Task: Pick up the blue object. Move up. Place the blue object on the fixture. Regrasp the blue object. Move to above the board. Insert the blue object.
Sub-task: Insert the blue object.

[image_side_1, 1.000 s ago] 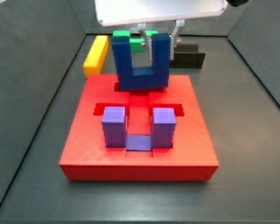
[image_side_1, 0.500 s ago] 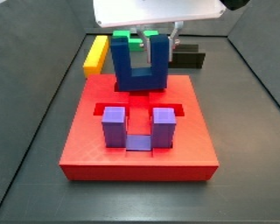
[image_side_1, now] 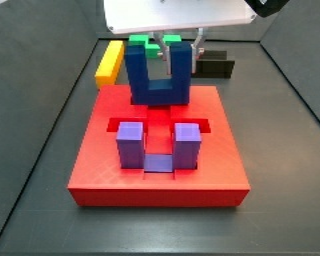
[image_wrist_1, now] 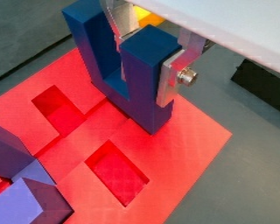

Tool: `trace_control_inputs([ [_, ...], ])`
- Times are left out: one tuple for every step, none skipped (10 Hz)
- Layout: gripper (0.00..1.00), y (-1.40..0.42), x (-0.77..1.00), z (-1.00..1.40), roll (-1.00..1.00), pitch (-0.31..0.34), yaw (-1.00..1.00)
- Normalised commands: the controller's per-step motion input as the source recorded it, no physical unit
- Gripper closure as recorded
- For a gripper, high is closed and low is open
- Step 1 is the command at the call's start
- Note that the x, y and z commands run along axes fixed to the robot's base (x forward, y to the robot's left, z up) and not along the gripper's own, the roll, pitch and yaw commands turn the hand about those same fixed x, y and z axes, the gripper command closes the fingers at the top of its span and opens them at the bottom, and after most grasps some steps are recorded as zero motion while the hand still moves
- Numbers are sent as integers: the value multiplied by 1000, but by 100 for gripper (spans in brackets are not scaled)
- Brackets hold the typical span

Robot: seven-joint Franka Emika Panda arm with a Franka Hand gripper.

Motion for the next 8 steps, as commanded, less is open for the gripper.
trace_control_inputs([
  [100,0,23,-160,196,3,0],
  [100,0,17,-163,193,10,-17],
  [100,0,14,-103,161,13,0],
  [100,0,0,-66,133,7,0],
  [100,0,0,-77,137,10,0],
  [100,0,0,-111,119,0,0],
  [100,0,0,-277,109,0,0],
  [100,0,51,-377,71,0,0],
])
